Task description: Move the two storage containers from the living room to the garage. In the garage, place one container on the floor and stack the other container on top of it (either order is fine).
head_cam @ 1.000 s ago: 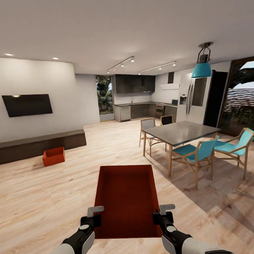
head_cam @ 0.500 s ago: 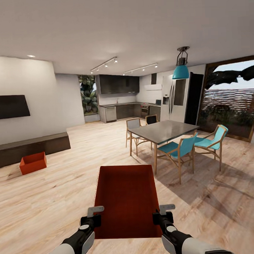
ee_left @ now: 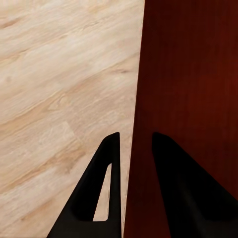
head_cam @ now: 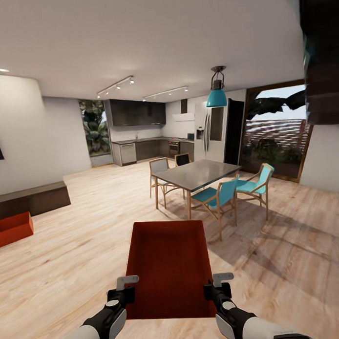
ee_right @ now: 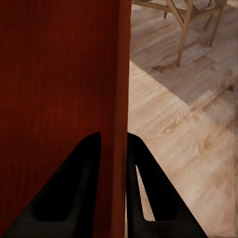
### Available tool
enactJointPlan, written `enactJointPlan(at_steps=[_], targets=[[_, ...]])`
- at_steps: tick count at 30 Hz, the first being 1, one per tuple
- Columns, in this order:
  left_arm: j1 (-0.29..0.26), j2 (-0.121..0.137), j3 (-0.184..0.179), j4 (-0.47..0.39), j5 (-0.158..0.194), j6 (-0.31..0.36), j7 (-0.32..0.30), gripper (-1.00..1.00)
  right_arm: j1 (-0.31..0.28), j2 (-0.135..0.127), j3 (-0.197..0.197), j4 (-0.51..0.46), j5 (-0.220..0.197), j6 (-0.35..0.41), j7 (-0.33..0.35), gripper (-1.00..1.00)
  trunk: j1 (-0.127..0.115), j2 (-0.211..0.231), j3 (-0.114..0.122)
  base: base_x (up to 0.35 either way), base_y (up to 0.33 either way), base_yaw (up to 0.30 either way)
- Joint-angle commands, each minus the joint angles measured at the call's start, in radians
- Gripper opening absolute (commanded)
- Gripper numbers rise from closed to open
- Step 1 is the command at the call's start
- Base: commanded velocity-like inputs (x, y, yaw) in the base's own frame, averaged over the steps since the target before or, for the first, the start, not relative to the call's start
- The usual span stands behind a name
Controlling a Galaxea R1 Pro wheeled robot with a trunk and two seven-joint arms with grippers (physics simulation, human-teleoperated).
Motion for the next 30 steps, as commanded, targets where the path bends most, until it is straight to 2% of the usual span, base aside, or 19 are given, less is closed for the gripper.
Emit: enactJointPlan(at_steps=[1, 30], targets=[[0.0, 0.002, 0.012, 0.004, 0.006, -0.005, 0.018, -1.0, -0.002, 0.001, -0.029, -0.002, 0.019, -0.016, -0.007, -1.0, 0.0, -0.001, -0.002, 0.0, 0.0, -0.278], [0.0, 0.002, 0.012, 0.004, 0.006, -0.004, 0.018, -1.0, -0.002, 0.001, -0.03, -0.002, 0.019, -0.016, -0.007, -1.0, 0.0, -0.001, -0.002, 0.0, 0.0, -0.278]])
